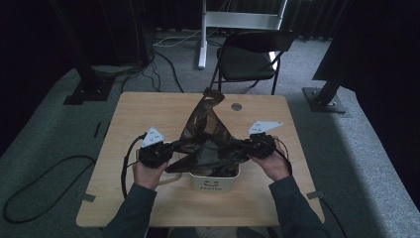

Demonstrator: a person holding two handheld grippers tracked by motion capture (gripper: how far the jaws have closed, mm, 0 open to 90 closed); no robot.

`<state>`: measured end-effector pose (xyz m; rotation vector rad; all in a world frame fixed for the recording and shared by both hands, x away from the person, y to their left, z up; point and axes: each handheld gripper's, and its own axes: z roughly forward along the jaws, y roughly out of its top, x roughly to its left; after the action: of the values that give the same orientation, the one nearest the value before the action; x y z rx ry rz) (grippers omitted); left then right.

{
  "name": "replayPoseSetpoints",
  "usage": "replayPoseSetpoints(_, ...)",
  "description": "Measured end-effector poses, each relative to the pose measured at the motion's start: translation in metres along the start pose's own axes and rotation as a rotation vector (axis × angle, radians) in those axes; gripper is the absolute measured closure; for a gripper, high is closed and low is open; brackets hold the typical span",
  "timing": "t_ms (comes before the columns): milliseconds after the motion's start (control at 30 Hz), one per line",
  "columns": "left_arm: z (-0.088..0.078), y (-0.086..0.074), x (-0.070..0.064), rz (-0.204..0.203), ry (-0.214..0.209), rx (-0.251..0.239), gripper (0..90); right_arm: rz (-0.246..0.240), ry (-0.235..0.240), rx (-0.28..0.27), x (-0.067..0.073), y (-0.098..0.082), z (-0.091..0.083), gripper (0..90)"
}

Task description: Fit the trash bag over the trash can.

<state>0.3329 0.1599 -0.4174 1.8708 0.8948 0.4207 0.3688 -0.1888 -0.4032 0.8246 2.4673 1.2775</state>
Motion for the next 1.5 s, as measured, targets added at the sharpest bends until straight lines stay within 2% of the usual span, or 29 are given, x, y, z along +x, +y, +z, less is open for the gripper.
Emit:
replayPoseSetpoints(167,0.0,-0.001,0.002,-0.009,0.007,0.001,90.0,0.001,-0.006,-0.016,-0.001,-0.005,-0.006,90.0)
replayPoseSetpoints(367,-0.001,-0.005,0.005,-0.023,0.011,0.006,90.0,0.023,-0.017,-0.048,-0.003,-0.01,-0.014,90.0)
replayPoseSetpoints(433,-0.002,-0.008,0.007,-0.039,0.005,0.007,90.0,0.035,-0.013,-0.054,-0.004,-0.014,-0.016,90.0)
replayPoseSetpoints(633,0.001,-0.02,0.009,-0.054,0.003,0.042,90.0,0.071,-0.004,-0.034,-0.008,-0.03,-0.014,90.0)
replayPoseSetpoints(733,0.005,-0.027,0.01,-0.063,-0.003,0.066,90.0,0.099,0.003,-0.024,-0.011,-0.038,-0.011,90.0)
replayPoseSetpoints(967,0.017,-0.041,0.011,-0.09,-0.025,0.108,90.0,0.128,0.012,-0.013,-0.015,-0.049,-0.009,90.0)
replayPoseSetpoints(1100,0.021,-0.045,0.01,-0.094,-0.036,0.125,90.0,0.149,0.012,-0.008,-0.017,-0.055,-0.007,90.0)
replayPoseSetpoints(1500,0.032,-0.051,0.005,-0.097,-0.07,0.165,90.0,0.168,0.033,0.035,-0.018,-0.066,0.001,90.0)
